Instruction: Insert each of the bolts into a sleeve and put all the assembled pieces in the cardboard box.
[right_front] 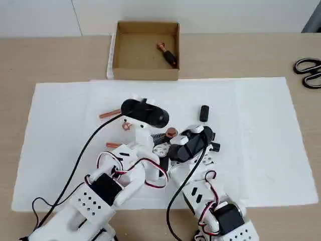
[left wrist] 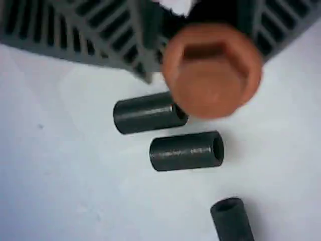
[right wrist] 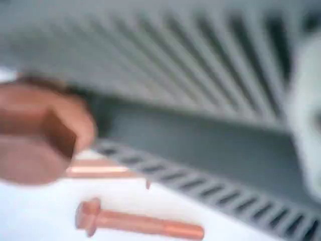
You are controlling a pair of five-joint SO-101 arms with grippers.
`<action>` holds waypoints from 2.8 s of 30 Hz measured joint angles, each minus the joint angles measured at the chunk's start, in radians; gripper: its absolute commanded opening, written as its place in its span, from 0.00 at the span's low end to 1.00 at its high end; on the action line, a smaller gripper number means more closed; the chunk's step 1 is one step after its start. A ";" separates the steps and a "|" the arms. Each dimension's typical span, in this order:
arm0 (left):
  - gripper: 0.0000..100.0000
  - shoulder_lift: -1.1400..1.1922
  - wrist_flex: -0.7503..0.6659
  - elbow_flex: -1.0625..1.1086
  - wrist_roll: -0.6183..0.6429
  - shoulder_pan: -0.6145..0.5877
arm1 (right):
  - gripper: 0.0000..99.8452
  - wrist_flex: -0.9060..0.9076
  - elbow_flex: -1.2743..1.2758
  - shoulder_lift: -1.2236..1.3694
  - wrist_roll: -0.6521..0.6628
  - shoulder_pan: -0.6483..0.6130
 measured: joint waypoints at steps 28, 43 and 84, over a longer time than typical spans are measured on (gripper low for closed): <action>0.28 -0.123 0.242 -0.048 -0.005 -0.044 | 0.00 0.002 0.002 0.002 -0.002 0.000; 0.28 -0.298 0.376 -0.046 -0.064 -0.227 | 0.00 0.002 0.002 0.002 -0.002 0.000; 0.28 -0.509 0.624 -0.046 -0.497 -1.062 | 0.00 -0.374 -1.264 1.551 0.133 0.367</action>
